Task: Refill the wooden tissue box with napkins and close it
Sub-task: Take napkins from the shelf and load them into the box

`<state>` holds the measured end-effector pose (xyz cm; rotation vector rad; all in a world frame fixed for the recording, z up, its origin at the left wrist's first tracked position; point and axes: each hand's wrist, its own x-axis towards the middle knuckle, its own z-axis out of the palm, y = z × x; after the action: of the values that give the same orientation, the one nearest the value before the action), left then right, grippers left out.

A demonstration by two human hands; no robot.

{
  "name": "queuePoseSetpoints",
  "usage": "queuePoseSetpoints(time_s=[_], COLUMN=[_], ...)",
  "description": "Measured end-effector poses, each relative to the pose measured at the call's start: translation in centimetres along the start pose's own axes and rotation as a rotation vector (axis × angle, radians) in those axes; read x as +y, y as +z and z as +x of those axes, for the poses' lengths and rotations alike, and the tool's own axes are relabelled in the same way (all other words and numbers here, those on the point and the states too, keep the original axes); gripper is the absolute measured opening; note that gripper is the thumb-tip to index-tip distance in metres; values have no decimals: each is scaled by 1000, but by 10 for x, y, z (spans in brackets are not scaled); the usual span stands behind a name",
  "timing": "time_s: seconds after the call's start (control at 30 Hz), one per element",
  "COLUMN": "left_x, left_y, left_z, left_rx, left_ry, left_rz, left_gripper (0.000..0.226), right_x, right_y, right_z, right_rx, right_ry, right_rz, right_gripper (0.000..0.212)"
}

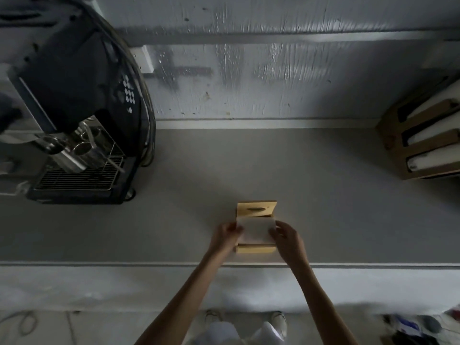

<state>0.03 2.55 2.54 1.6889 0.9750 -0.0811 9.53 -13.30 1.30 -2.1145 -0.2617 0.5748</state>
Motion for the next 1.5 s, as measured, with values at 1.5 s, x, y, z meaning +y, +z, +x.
queuePoseSetpoints(time_s=[1.5], left_x=[-69], left_y=[50], left_z=[54], left_rx=[137], left_ry=[-122], left_rz=[80], left_gripper=[27], right_x=[22], right_y=[35], right_z=[8], right_rx=[74], right_ry=[-165], right_rz=[-636], right_gripper=[44])
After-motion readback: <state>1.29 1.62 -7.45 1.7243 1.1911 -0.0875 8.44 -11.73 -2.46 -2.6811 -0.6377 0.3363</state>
